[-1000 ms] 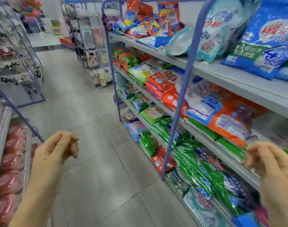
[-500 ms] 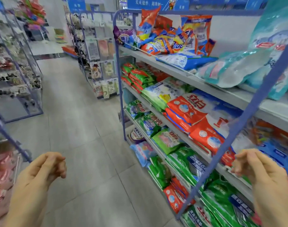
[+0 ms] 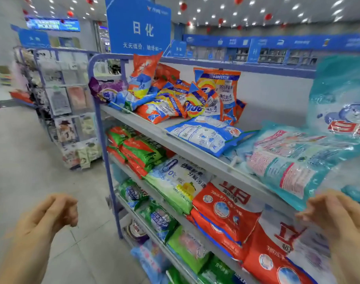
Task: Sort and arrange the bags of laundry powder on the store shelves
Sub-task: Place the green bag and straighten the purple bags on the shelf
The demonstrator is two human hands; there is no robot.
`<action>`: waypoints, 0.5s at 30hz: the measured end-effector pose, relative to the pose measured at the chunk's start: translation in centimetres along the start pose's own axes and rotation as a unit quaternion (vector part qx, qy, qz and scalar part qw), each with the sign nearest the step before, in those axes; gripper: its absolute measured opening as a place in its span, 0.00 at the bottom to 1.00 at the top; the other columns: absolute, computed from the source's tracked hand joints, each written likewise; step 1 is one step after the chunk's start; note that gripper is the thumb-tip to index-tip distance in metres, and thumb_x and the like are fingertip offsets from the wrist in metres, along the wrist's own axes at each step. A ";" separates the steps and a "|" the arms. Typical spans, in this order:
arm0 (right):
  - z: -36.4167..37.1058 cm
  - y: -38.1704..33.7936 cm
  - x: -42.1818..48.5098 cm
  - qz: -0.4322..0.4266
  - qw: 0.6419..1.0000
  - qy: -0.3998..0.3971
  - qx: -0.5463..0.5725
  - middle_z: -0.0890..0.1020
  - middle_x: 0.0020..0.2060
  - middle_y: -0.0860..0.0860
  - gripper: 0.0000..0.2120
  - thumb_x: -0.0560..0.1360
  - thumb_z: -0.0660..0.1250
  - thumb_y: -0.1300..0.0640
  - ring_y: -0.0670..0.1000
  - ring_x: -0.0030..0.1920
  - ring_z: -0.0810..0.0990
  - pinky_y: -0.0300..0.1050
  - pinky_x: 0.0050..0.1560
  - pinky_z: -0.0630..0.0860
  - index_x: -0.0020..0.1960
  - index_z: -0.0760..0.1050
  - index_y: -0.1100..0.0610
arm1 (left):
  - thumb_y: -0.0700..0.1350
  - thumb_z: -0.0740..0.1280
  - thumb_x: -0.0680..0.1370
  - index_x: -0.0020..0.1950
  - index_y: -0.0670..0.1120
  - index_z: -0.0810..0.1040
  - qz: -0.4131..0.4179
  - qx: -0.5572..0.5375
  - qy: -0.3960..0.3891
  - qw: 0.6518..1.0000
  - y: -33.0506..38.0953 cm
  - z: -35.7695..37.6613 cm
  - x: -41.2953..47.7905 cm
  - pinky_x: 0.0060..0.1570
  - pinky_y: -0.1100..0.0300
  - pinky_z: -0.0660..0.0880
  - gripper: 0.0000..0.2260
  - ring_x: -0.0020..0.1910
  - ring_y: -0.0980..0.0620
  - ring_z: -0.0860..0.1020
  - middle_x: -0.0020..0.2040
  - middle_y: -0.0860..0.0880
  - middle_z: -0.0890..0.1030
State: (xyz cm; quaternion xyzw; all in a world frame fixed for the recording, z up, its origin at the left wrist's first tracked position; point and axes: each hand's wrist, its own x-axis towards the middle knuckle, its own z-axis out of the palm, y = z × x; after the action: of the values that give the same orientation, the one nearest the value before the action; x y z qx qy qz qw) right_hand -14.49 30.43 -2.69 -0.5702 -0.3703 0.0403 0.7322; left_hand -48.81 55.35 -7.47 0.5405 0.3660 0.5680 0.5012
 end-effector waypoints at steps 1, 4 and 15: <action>0.5 -0.2 0.7 -0.002 1.000 0.003 0.004 0.80 0.27 0.46 0.12 0.71 0.60 0.48 0.45 0.27 0.79 0.34 0.33 0.79 0.35 0.80 0.47 | 0.38 0.48 0.83 0.33 0.41 0.76 -0.010 -0.010 -0.018 1.000 -0.4 1.1 2.3 0.21 0.69 0.69 0.24 0.20 0.57 0.69 0.21 0.49 0.72; 2.8 -0.2 2.4 -0.025 0.999 0.026 -0.036 0.80 0.30 0.48 0.16 0.67 0.65 0.37 0.46 0.28 0.80 0.37 0.33 0.80 0.38 0.80 0.49 | 0.36 0.45 0.83 0.23 0.41 0.74 -0.067 -0.022 -0.076 0.995 -1.9 4.0 9.8 0.16 0.67 0.64 0.32 0.15 0.57 0.65 0.17 0.45 0.68; 19.8 4.9 14.5 -0.088 0.928 -0.062 -0.358 0.84 0.41 0.48 0.04 0.75 0.67 0.60 0.44 0.42 0.82 0.30 0.47 0.75 0.47 0.79 0.54 | 0.36 0.54 0.82 0.32 0.49 0.83 0.002 -0.029 -0.299 0.954 -7.5 9.9 30.2 0.23 0.71 0.70 0.25 0.22 0.61 0.74 0.23 0.53 0.75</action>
State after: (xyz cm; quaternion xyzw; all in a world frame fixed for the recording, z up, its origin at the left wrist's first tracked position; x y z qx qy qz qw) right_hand -13.85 55.04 1.74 -0.7558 -0.4536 -0.1241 0.4556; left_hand -35.13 84.92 -5.75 0.6712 0.1816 0.3922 0.6022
